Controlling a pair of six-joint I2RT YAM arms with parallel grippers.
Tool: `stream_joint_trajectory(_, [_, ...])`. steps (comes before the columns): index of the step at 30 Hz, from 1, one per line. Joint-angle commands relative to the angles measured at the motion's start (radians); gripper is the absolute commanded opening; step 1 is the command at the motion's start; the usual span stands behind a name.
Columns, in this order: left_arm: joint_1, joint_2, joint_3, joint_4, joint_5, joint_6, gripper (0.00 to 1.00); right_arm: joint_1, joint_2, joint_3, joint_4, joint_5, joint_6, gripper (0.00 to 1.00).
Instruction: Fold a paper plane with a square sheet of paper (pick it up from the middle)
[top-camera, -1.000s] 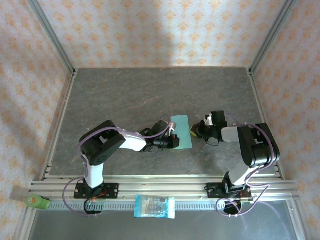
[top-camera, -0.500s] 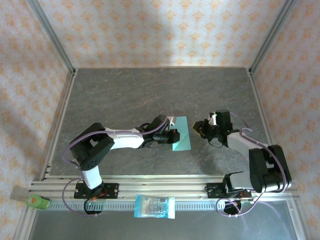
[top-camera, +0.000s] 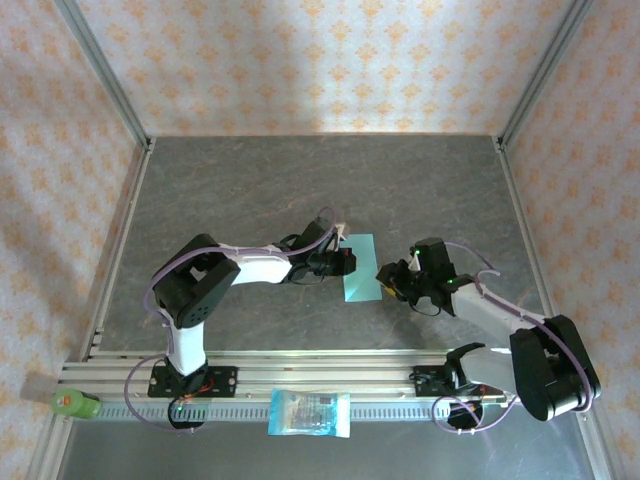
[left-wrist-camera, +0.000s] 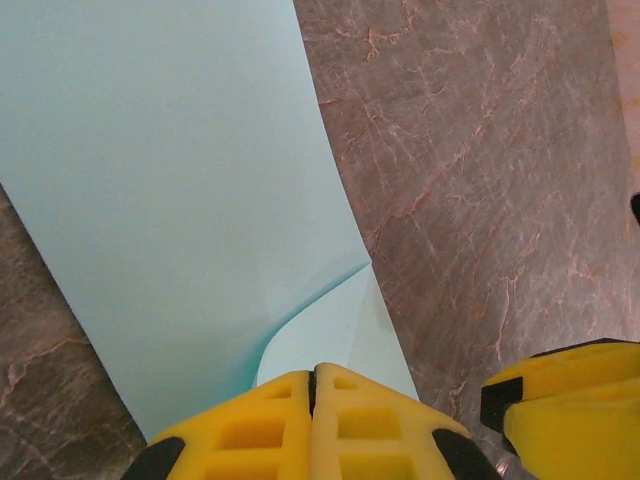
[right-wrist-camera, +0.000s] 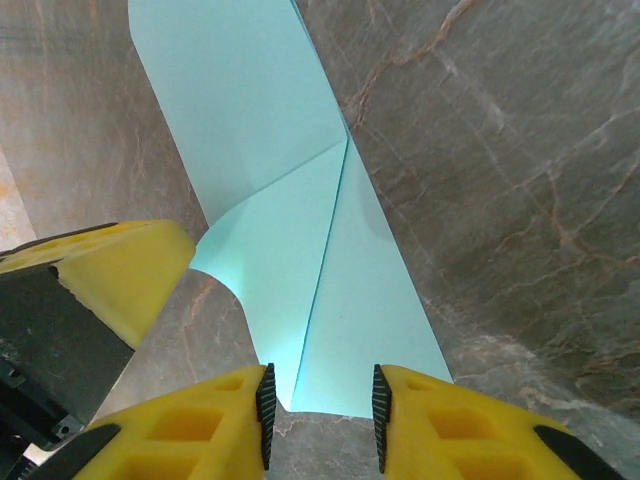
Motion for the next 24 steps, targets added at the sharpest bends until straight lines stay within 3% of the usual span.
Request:
stream_joint_trajectory(1, [-0.01, -0.02, 0.005, 0.004, 0.011, 0.03, 0.02, 0.018, 0.009, 0.011, -0.015, 0.023, 0.017, 0.33])
stream_joint_trajectory(7, [-0.031, -0.072, 0.003, -0.034, -0.056, 0.047, 0.03, 0.034, 0.046, 0.021, -0.007, 0.023, 0.021, 0.33])
stream_joint_trajectory(12, [-0.037, -0.142, 0.018, -0.091, -0.146, 0.048, 0.14, 0.034, 0.057, 0.022, -0.006, 0.033, 0.022, 0.33])
stream_joint_trajectory(14, [-0.04, -0.153, 0.014, -0.081, -0.133, 0.047, 0.14, 0.035, 0.049, 0.021, -0.01, 0.061, 0.033, 0.33])
stream_joint_trajectory(18, [-0.062, -0.125, 0.031, -0.072, -0.076, 0.063, 0.1, 0.036, 0.04, 0.005, 0.048, 0.025, 0.064, 0.33])
stream_joint_trajectory(24, [-0.083, -0.054, 0.059, -0.137, -0.107, 0.064, 0.03, 0.036, 0.058, 0.009, 0.037, 0.018, 0.052, 0.33])
